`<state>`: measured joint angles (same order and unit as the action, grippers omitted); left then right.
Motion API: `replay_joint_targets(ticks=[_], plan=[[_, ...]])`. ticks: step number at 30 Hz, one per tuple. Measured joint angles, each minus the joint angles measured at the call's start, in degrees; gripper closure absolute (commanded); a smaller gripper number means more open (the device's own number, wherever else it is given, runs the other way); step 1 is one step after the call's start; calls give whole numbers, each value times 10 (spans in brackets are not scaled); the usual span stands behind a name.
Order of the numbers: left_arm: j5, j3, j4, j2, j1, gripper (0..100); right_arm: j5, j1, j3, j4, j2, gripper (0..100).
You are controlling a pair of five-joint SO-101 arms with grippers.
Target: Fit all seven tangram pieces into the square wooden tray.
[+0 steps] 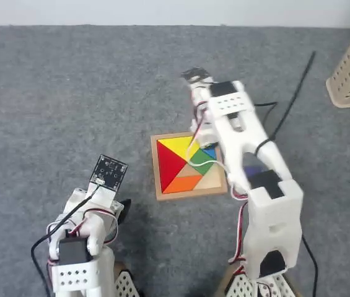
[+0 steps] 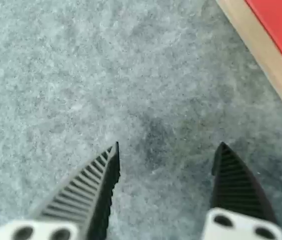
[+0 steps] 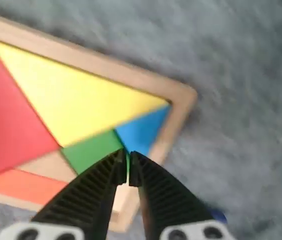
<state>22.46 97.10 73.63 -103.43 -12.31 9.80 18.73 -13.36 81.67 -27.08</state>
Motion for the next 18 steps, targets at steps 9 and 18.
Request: replay_joint_targets(ticks=[9, 18], plan=[[0, 0, 0, 0, 0, 720, 4, -99, 135, -28, 126, 991], [0, 0, 0, 0, 0, 720, 294, -99, 289, -60, 186, 809]])
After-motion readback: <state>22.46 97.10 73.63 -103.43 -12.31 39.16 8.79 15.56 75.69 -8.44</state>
